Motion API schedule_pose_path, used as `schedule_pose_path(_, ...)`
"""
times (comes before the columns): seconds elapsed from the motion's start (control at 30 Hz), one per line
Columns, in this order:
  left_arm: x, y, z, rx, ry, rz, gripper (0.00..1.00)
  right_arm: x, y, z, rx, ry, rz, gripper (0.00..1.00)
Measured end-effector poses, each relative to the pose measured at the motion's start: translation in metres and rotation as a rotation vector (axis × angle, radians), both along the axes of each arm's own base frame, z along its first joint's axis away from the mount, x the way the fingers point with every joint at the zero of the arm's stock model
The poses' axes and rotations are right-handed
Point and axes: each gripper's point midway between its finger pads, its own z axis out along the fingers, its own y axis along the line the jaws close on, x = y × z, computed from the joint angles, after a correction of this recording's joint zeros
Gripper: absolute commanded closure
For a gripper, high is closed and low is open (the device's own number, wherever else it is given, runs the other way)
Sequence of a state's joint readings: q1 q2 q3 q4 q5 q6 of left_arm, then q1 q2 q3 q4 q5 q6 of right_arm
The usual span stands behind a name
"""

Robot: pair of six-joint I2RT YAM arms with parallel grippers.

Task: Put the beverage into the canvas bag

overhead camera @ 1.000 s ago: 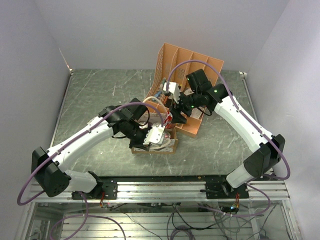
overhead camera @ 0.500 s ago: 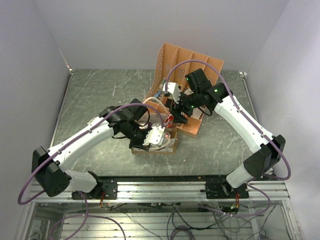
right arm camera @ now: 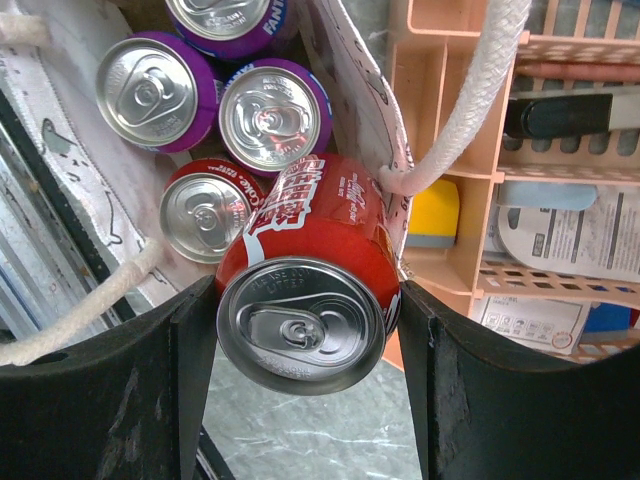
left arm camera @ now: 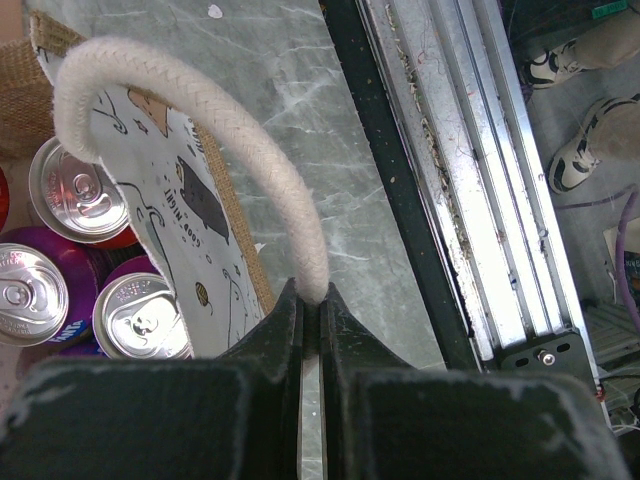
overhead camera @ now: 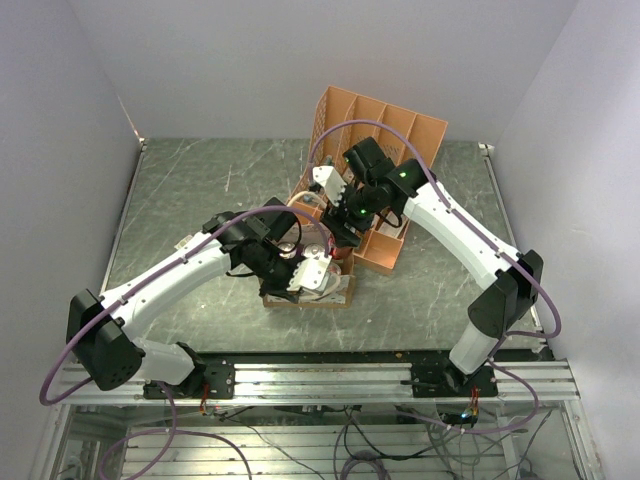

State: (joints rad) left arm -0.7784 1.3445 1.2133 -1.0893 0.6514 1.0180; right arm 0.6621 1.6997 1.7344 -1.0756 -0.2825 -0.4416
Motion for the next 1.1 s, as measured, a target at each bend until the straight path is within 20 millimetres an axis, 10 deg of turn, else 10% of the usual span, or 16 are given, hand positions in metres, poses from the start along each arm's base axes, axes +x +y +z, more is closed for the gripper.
schedule_pose_path(1.1,-0.008,0.002,-0.007,-0.004,0.013,-0.036,0.93,-0.006,0.007,-0.066,-0.012,0.001,0.053,0.95)
